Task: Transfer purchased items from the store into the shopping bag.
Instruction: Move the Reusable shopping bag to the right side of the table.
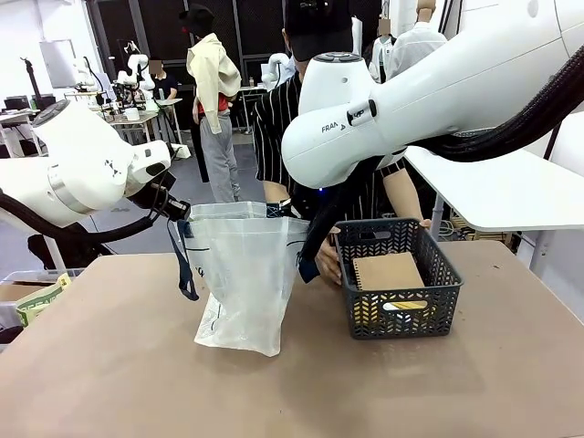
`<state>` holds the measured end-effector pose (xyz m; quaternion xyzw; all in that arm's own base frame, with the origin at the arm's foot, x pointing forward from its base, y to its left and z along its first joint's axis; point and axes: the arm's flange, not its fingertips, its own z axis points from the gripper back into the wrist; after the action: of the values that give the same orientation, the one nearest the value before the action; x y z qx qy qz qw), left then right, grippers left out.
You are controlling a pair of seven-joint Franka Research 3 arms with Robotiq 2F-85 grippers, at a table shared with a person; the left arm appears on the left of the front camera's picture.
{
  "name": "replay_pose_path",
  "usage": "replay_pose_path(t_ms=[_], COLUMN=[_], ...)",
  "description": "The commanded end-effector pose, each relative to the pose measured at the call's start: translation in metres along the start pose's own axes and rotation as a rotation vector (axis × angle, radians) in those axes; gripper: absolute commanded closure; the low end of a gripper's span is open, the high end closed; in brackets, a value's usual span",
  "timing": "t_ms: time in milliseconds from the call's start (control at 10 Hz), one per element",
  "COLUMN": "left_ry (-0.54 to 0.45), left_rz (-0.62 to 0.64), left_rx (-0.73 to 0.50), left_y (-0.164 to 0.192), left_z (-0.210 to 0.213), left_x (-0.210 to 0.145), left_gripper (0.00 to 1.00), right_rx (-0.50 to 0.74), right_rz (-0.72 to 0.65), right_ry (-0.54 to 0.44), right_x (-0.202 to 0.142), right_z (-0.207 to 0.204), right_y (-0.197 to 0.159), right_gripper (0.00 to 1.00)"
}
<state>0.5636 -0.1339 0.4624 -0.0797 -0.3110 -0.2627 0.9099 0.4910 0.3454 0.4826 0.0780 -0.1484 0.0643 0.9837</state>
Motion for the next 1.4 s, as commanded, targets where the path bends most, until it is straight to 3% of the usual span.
replay_pose_path(t_ms=[0, 1300], left_ry=[-0.002, -0.002], left_rz=[0.007, 0.007], left_rx=[0.005, 0.005], left_y=[0.0003, 0.0003], left_z=[0.0042, 0.0042], left_x=[-0.0007, -0.0007], left_gripper=[1.00, 1.00], right_rx=[0.017, 0.017], right_rz=[-0.005, -0.005], right_ry=[0.006, 0.006], right_x=[-0.0041, -0.0041], right_z=[-0.0011, -0.0011], right_y=[-0.0032, -0.0032], right_gripper=[1.00, 1.00])
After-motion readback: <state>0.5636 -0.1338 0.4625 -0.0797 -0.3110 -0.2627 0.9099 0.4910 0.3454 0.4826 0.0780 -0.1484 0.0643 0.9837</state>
